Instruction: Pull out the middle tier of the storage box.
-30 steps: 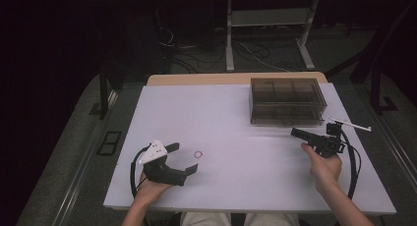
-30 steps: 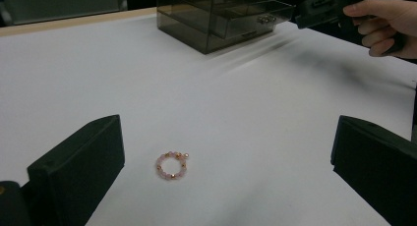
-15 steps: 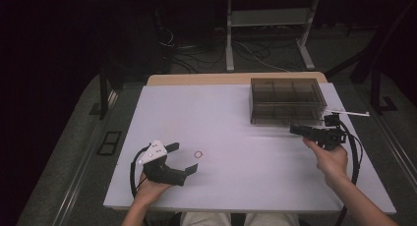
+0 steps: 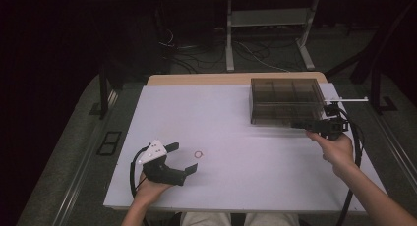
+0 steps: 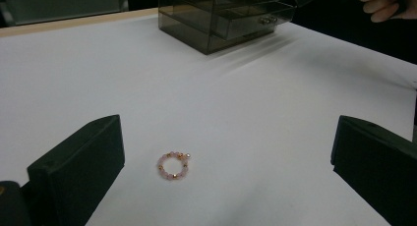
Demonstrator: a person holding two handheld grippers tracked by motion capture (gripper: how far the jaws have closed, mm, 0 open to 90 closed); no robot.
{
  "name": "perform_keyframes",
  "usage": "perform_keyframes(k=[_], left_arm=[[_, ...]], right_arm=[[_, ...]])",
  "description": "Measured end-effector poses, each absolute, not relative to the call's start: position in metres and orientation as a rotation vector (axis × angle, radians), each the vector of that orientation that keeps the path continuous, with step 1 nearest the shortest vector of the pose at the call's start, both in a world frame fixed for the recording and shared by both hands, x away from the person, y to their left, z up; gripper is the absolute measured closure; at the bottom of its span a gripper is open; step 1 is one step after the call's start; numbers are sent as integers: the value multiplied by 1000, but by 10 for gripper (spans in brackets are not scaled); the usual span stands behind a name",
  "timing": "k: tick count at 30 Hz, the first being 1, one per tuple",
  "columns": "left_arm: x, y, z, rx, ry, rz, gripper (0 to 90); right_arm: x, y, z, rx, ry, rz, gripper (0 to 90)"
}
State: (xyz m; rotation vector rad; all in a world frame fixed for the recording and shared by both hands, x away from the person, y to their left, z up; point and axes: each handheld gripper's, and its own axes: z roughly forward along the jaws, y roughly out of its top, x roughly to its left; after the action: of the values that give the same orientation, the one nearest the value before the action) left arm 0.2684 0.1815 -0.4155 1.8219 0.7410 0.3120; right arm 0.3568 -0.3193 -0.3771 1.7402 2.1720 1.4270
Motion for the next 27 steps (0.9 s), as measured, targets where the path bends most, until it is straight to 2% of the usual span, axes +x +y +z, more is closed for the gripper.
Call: perform_keyframes(k=[5, 18, 27], left_arm=[[269, 182, -416, 1823, 741, 313, 0], [269, 182, -416, 1821, 745, 317, 0], [269, 182, -416, 1822, 745, 317, 0]], right_arm=[[363, -316, -365, 1635, 2262, 1305, 447], [382, -309, -337, 1401, 2431, 1239, 454], [391, -306, -341, 1251, 2525, 1247, 456]])
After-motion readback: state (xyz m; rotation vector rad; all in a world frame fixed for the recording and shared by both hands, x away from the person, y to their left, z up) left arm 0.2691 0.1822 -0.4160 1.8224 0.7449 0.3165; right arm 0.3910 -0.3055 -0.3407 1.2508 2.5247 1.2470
